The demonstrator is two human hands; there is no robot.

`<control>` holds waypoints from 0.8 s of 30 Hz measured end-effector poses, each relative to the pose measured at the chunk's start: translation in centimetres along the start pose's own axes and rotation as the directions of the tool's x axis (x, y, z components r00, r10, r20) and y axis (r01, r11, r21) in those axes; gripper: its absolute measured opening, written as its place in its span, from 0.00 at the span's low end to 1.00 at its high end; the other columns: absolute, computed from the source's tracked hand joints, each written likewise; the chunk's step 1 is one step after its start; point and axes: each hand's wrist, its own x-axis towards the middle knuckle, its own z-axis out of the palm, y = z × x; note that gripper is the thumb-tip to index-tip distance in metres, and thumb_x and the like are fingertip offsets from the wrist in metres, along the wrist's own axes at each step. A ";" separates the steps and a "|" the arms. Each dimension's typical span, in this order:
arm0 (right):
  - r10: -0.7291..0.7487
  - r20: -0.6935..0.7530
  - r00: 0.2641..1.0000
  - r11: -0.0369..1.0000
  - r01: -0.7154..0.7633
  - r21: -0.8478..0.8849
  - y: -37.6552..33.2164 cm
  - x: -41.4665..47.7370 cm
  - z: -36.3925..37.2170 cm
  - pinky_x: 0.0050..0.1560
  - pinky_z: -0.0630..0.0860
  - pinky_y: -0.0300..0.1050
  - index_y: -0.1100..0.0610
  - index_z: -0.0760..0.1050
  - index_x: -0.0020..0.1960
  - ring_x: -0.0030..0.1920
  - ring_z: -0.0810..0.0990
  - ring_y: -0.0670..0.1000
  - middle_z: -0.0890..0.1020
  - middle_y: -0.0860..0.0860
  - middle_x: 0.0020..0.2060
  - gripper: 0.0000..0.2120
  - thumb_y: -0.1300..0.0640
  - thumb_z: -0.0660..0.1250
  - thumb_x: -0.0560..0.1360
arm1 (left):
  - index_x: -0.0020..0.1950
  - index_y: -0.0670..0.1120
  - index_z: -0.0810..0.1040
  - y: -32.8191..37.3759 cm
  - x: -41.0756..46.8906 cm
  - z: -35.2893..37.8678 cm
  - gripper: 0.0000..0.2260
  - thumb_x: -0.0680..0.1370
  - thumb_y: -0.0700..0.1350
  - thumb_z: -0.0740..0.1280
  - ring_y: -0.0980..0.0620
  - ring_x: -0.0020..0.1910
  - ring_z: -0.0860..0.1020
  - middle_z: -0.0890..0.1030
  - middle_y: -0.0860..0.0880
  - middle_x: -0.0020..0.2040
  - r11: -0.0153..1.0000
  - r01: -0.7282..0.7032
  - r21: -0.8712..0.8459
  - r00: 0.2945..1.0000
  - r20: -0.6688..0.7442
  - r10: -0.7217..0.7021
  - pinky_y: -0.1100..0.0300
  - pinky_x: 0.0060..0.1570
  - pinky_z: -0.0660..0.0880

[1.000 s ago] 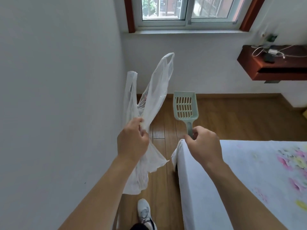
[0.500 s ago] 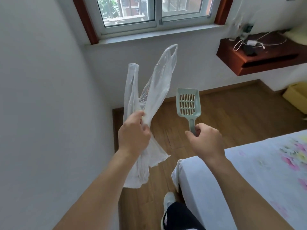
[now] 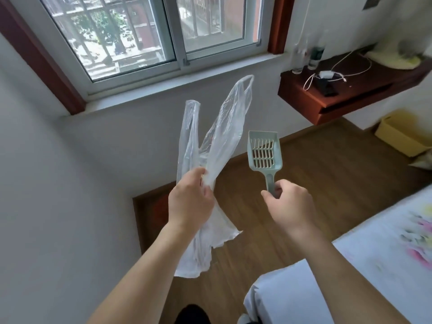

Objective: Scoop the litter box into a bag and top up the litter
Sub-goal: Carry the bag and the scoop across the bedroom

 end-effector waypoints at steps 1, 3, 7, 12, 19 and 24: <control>0.015 -0.009 1.000 1.000 -0.015 -0.003 -0.2 1.1 0.1 0.34 0.72 0.40 0.51 0.76 0.44 0.36 0.78 0.48 0.79 0.44 0.36 0.09 0.46 0.71 0.75 | 0.61 0.44 0.79 0.0 1.5 0.5 0.13 0.77 0.37 0.66 0.50 0.44 0.81 0.83 0.49 0.49 1.000 -0.014 -0.007 1.000 0.016 0.015 0.66 0.45 0.74; 0.041 -0.036 0.999 0.999 -0.041 -0.008 -0.5 3.3 0.5 0.32 0.68 0.39 0.50 0.75 0.42 0.35 0.76 0.48 0.80 0.45 0.36 0.09 0.47 0.71 0.75 | 0.61 0.45 0.78 -0.1 4.7 1.5 0.14 0.77 0.37 0.66 0.50 0.44 0.81 0.83 0.49 0.48 0.999 -0.043 -0.026 0.998 0.040 0.044 0.62 0.45 0.75; 0.137 -0.121 0.983 0.990 -0.140 -0.022 -0.9 7.4 1.6 0.34 0.75 0.41 0.52 0.77 0.43 0.34 0.78 0.48 0.80 0.45 0.36 0.09 0.47 0.71 0.75 | 0.62 0.44 0.78 -0.2 10.8 4.1 0.14 0.78 0.37 0.65 0.53 0.41 0.77 0.83 0.47 0.48 0.989 -0.126 -0.074 0.984 0.116 0.134 0.63 0.44 0.72; 0.297 -0.236 0.925 0.952 -0.305 0.006 -0.8 10.7 2.5 0.35 0.81 0.44 0.51 0.76 0.42 0.33 0.79 0.46 0.80 0.44 0.35 0.10 0.47 0.71 0.76 | 0.63 0.46 0.77 0.5 17.5 7.9 0.14 0.78 0.38 0.64 0.52 0.43 0.77 0.83 0.48 0.50 0.966 -0.224 -0.125 0.936 0.247 0.249 0.64 0.45 0.69; 0.508 -0.366 0.780 0.846 -0.531 0.044 2.3 11.8 -1.2 0.29 0.62 0.35 0.52 0.74 0.42 0.30 0.71 0.40 0.76 0.43 0.33 0.10 0.49 0.71 0.76 | 0.65 0.50 0.75 7.6 22.2 14.8 0.15 0.79 0.40 0.63 0.59 0.44 0.72 0.82 0.52 0.55 0.889 -0.396 -0.231 0.790 0.407 0.458 0.64 0.46 0.69; 0.612 -0.460 0.644 0.750 -0.657 0.078 7.3 13.3 -4.5 0.28 0.59 0.39 0.50 0.65 0.35 0.28 0.68 0.41 0.71 0.43 0.28 0.17 0.49 0.70 0.76 | 0.65 0.50 0.75 14.3 23.1 20.7 0.15 0.78 0.40 0.64 0.58 0.42 0.74 0.82 0.52 0.53 0.814 -0.489 -0.313 0.681 0.447 0.580 0.65 0.42 0.71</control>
